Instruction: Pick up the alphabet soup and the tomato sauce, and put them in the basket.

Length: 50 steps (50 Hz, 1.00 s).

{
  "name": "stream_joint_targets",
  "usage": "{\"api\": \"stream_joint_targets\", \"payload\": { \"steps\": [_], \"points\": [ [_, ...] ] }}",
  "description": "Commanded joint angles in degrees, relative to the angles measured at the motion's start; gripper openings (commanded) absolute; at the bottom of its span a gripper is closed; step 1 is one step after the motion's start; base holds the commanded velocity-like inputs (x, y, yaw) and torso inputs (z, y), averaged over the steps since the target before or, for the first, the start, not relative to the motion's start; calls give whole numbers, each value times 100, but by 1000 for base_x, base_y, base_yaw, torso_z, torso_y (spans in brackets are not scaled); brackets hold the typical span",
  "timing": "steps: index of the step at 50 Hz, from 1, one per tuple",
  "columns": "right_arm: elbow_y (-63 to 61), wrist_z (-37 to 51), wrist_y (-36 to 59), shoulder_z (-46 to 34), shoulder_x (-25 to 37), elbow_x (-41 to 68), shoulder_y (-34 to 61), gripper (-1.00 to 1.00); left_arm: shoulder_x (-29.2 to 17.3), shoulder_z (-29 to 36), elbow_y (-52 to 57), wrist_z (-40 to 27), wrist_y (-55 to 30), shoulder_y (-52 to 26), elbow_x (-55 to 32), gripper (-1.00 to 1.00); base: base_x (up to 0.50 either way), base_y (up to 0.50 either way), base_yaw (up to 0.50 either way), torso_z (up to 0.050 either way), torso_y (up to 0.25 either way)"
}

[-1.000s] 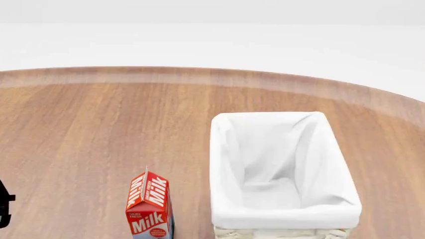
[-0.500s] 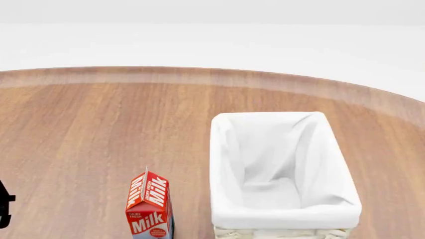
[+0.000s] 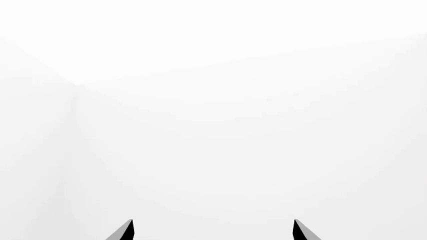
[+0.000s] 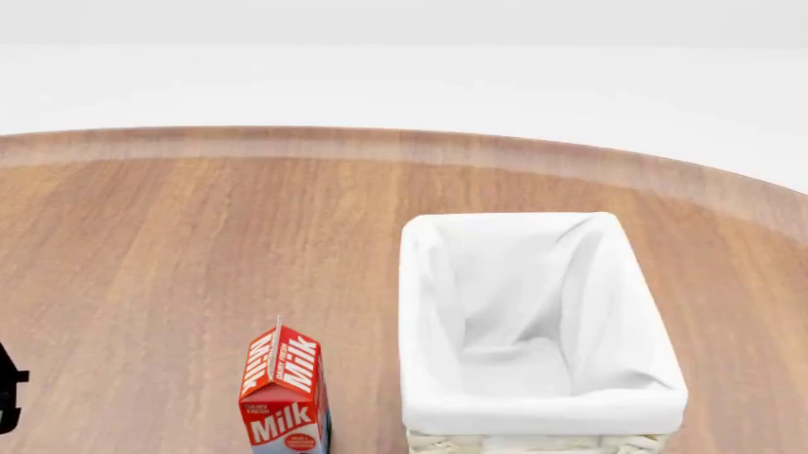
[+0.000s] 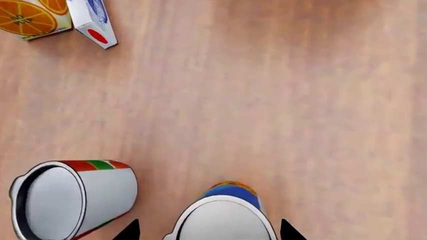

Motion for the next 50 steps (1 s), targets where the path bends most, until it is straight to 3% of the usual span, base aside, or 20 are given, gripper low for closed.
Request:
{"api": "stream_joint_targets", "payload": {
  "steps": [1, 47, 48, 50],
  "points": [
    [167, -217, -205, -52, 62, -185, -64, 100, -26, 22, 20, -29, -35, -22, -7, 100, 0, 0, 0, 0, 0],
    [918, -993, -878, -494, 32, -910, -200, 100, -117, 76, 13, -132, 11, 4, -36, 100, 0, 0, 0, 0, 0],
    [864, -985, -869, -505, 41, -897, -192, -100, -116, 85, -2, -133, 26, 8, -29, 100, 0, 0, 0, 0, 0],
    [835, -987, -886, -541, 42, -935, -184, -100, -118, 81, -6, -137, 27, 2, -40, 100, 0, 0, 0, 0, 0]
  ]
}}
